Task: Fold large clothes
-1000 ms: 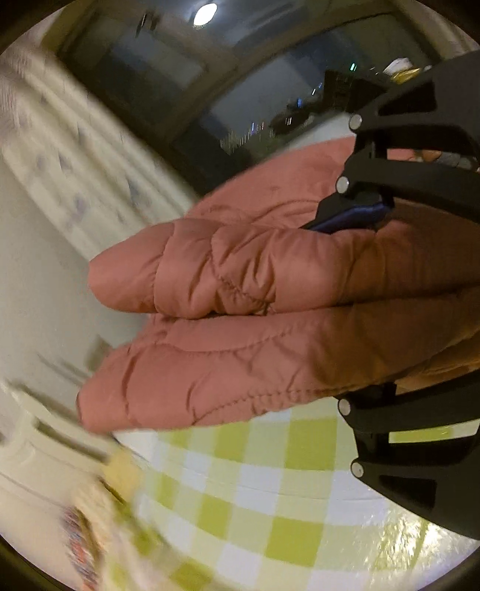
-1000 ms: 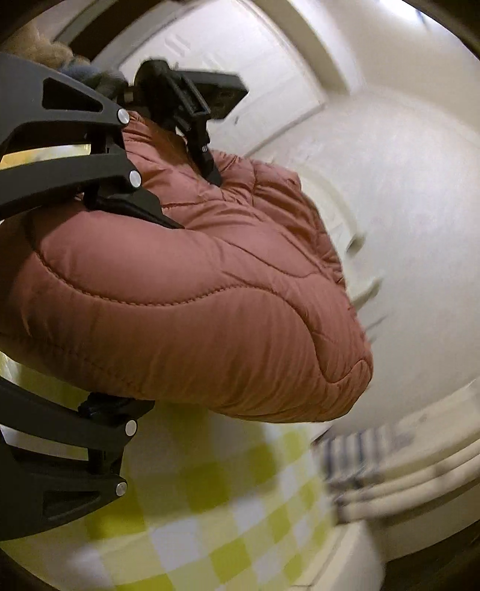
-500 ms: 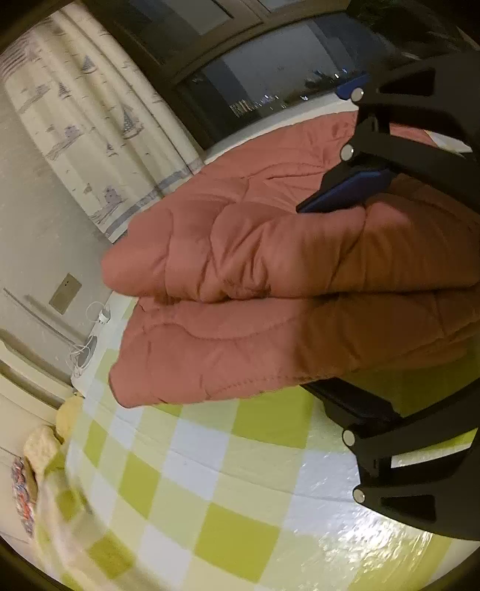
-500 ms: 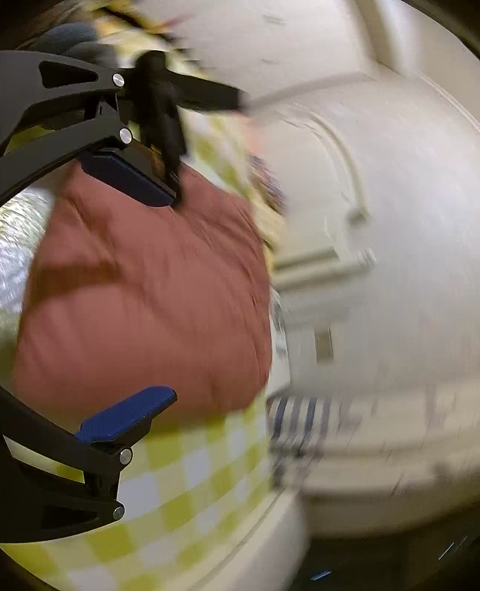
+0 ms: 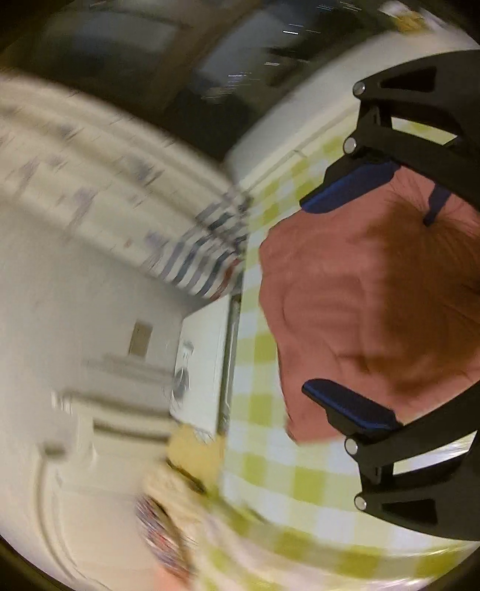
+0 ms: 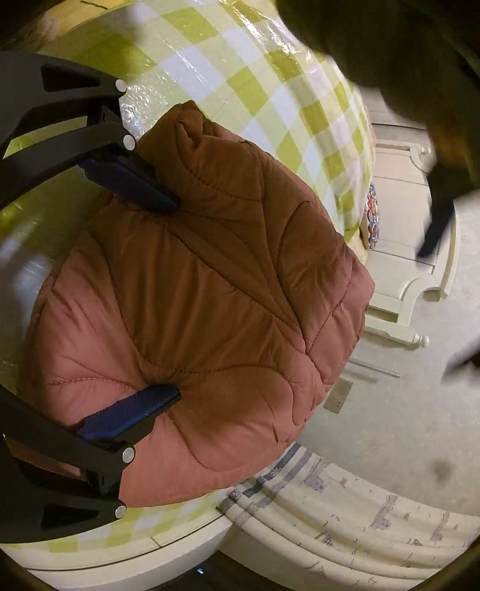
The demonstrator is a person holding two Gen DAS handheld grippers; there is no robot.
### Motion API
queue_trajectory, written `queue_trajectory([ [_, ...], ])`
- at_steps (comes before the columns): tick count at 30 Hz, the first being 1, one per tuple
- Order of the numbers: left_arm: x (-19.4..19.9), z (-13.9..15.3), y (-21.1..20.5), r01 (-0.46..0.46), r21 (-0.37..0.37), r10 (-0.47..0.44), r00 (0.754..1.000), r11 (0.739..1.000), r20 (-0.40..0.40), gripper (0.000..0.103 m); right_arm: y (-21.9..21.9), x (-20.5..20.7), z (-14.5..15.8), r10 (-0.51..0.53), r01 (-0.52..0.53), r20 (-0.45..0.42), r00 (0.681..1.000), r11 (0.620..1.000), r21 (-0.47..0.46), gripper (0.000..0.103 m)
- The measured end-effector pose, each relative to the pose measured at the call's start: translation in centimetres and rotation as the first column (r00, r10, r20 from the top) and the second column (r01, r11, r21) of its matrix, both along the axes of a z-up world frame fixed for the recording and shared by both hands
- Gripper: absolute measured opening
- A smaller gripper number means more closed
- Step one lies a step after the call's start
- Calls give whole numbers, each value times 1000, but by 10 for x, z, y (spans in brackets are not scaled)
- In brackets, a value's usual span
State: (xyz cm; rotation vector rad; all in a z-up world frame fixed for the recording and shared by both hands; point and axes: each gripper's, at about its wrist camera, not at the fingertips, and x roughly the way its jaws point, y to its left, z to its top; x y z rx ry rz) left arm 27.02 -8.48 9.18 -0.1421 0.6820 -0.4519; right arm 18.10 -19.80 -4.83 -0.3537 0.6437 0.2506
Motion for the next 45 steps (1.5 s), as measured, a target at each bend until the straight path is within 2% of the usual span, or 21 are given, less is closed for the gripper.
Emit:
queue_trajectory([
  [3, 27, -20, -35, 27, 118, -25, 999, 993, -20, 95, 4, -1, 9, 1, -1, -1, 1000, 1000, 0, 93],
  [5, 54, -47, -40, 4, 176, 8, 998, 984, -69, 99, 2, -2, 11, 3, -3, -1, 1000, 1000, 3, 93],
  [6, 76, -74, -37, -27, 227, 56, 991, 973, -122, 100, 2, -1, 11, 4, -4, -2, 1000, 1000, 6, 93],
  [7, 92, -98, -30, -34, 225, 79, 978, 974, -194, 101, 2, 0, 11, 13, -13, -3, 1000, 1000, 6, 93],
  [8, 106, -116, -18, -35, 145, 74, 959, 989, -272, 101, 6, -1, 10, 32, -32, 1, 999, 999, -11, 93],
  [9, 116, -127, 0, -65, 27, 70, 940, 998, -333, 101, 8, -1, 8, 32, -31, 6, 999, 999, -28, 93],
  [10, 119, -129, 8, -88, -6, 81, 933, 996, -352, 101, 10, -1, 8, 30, -29, 11, 999, 999, -34, 93],
  [14, 115, -124, -11, -53, 119, 87, 950, 991, -300, 101, 6, 2, 8, 38, -38, 8, 999, 999, -6, 93],
  [16, 117, -125, -11, -56, 113, 88, 950, 992, -299, 101, 2, -1, 13, 43, -44, 9, 999, 999, 17, 91],
  [19, 118, -125, -6, -59, 94, 84, 951, 994, -299, 101, -21, -17, 36, 34, -41, 52, 998, 990, 135, 88],
  [22, 115, -122, 0, -66, 84, 87, 954, 994, -286, 101, -60, -26, 57, -86, 57, 118, 989, 972, 230, 88],
  [24, 111, -120, 0, -74, 93, 97, 957, 993, -272, 101, -77, -16, 51, -146, 124, 83, 986, 965, 230, 88],
  [26, 109, -118, -1, -73, 97, 96, 961, 993, -261, 101, -79, 7, 25, -164, 165, -15, 986, 976, 141, 97],
  [27, 108, -117, -4, -72, 114, 99, 963, 991, -252, 101, -76, 9, 18, -163, 162, -3, 987, 980, 115, 99],
  [30, 107, -115, -8, -76, 144, 111, 962, 987, -250, 101, -80, 13, 24, -164, 165, -20, 986, 975, 149, 99],
  [33, 105, -109, -2, -90, 127, 121, 959, 988, -256, 101, -88, 7, 36, -170, 171, -25, 985, 964, 202, 99],
  [35, 94, -97, 11, -135, 79, 149, 963, 988, -225, 101, -94, -7, 47, -156, 153, -9, 988, 954, 258, 99],
  [38, 57, -61, 45, -243, -40, 236, 964, 969, -124, 101, -104, -43, 78, -147, 115, 88, 985, 947, 301, 99],
  [40, 27, -35, 60, -284, -83, 279, 958, 955, -59, 101, -112, -72, 109, -150, 78, 194, 970, 940, 333, 99],
  [44, -63, 24, 73, -328, -117, 342, 929, 938, 143, 101, -124, -126, 157, -178, 7, 426, 887, 927, 374, 99],
  [45, -91, 37, 72, -342, -113, 359, 912, 933, 198, 101, -127, -140, 163, -203, 2, 475, 856, 920, 391, 99],
])
